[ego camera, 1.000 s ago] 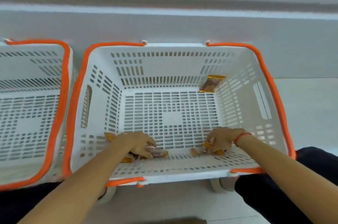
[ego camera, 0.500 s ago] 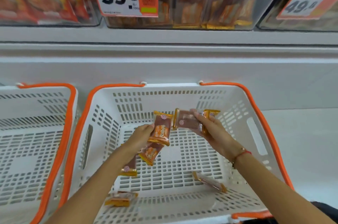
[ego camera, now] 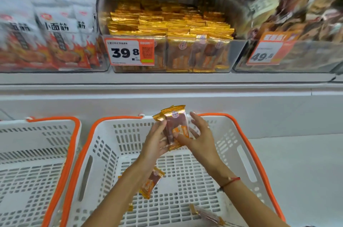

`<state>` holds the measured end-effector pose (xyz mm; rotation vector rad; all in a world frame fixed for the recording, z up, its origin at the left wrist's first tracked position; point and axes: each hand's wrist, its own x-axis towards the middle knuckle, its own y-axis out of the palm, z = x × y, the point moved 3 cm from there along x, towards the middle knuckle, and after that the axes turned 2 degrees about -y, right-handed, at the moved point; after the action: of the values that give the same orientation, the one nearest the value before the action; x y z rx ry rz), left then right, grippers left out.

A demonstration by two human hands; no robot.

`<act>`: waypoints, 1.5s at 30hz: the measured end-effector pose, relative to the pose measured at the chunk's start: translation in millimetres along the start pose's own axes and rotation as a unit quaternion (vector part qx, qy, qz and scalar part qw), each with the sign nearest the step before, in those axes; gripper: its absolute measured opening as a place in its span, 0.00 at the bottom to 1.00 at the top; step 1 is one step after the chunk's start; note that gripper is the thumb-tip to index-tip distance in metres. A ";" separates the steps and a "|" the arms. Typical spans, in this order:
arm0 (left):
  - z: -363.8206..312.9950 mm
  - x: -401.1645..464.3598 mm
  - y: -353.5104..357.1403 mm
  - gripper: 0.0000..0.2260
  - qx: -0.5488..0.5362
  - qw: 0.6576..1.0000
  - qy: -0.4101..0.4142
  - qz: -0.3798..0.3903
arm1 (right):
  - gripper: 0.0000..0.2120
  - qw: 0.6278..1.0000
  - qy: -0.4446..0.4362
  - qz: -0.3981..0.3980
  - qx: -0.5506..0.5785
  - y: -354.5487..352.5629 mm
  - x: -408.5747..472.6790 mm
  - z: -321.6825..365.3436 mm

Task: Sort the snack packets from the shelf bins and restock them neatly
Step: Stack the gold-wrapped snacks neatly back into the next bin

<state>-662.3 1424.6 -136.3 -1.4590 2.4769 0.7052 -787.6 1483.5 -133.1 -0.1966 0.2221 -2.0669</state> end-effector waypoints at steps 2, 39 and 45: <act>-19.8 -3.5 9.5 0.11 0.046 0.997 0.061 -0.001 | 0.21 1.000 -0.025 0.014 -0.014 -5.5 4.4 13.3; -241.6 92.0 158.6 0.25 0.534 0.766 0.351 0.070 | 0.29 0.862 -0.330 -0.015 -0.383 -147.2 139.1 200.5; -248.0 87.6 144.1 0.24 0.630 0.726 0.275 0.025 | 0.21 0.774 -0.307 0.065 -0.550 -144.9 163.9 213.4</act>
<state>-810.1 1295.0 90.1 -0.9930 2.2884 -1.4019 -939.5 1393.1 116.2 -1.4884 0.9820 -1.3840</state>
